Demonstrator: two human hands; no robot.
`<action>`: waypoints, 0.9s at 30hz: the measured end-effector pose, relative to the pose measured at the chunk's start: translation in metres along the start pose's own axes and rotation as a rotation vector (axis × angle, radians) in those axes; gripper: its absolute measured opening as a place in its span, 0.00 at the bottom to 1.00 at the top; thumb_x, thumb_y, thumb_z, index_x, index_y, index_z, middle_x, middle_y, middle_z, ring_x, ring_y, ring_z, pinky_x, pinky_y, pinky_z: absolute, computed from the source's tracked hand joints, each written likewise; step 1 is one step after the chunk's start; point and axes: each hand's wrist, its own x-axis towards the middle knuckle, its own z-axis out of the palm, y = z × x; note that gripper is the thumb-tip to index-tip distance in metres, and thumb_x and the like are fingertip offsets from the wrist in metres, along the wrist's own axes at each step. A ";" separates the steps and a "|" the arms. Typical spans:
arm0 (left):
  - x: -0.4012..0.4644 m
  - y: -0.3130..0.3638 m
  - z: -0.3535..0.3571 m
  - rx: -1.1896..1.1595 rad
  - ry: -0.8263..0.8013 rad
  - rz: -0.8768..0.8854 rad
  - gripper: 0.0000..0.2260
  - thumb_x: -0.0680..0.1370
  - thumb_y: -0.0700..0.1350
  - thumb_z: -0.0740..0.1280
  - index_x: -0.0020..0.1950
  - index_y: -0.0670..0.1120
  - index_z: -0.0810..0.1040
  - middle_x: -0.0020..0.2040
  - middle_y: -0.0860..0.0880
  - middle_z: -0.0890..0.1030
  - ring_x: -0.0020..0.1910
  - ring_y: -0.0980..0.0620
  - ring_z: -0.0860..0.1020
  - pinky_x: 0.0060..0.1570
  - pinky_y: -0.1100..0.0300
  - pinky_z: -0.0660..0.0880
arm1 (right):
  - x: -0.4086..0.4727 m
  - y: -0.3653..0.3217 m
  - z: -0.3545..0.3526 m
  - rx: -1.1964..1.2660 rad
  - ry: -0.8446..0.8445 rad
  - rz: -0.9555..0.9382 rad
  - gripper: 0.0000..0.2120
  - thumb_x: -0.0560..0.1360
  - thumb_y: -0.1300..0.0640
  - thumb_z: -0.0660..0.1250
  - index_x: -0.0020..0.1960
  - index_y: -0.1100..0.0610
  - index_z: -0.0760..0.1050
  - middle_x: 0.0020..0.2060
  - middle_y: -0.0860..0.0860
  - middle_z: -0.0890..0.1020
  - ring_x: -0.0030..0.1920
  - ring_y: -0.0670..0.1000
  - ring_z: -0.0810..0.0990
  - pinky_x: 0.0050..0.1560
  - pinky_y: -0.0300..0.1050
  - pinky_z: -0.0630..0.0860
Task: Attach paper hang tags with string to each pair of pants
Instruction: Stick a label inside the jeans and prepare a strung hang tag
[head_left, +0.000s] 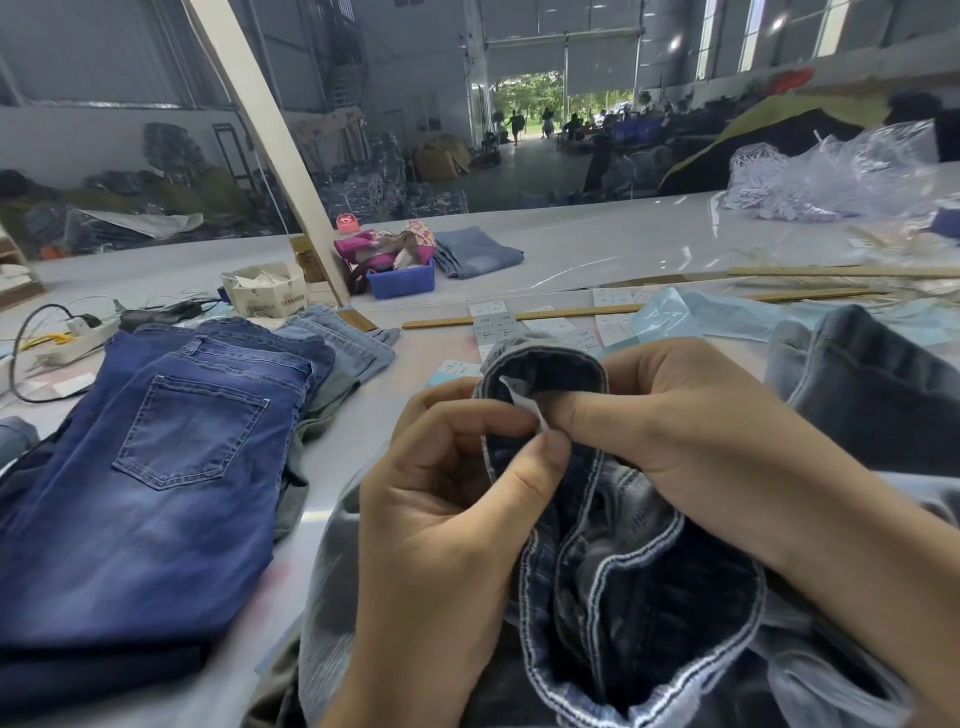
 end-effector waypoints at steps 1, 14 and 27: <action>0.000 0.000 0.000 0.005 0.003 0.000 0.03 0.66 0.44 0.74 0.39 0.50 0.83 0.46 0.51 0.79 0.46 0.53 0.80 0.47 0.65 0.75 | 0.000 -0.001 0.001 -0.004 0.006 -0.003 0.33 0.63 0.37 0.71 0.47 0.68 0.79 0.46 0.70 0.80 0.42 0.69 0.79 0.49 0.69 0.77; -0.001 0.003 -0.008 -0.164 0.020 -0.236 0.04 0.62 0.44 0.70 0.33 0.48 0.76 0.37 0.45 0.77 0.37 0.47 0.69 0.40 0.51 0.66 | -0.001 -0.001 0.002 -0.016 0.019 0.019 0.33 0.63 0.37 0.73 0.48 0.68 0.78 0.45 0.69 0.81 0.43 0.69 0.79 0.48 0.68 0.77; 0.001 0.001 -0.011 -0.237 0.046 -0.301 0.06 0.59 0.43 0.70 0.31 0.47 0.73 0.33 0.44 0.72 0.33 0.49 0.67 0.34 0.56 0.64 | -0.001 -0.001 -0.001 0.017 0.019 0.012 0.33 0.64 0.37 0.73 0.44 0.69 0.76 0.42 0.69 0.80 0.36 0.68 0.78 0.45 0.66 0.77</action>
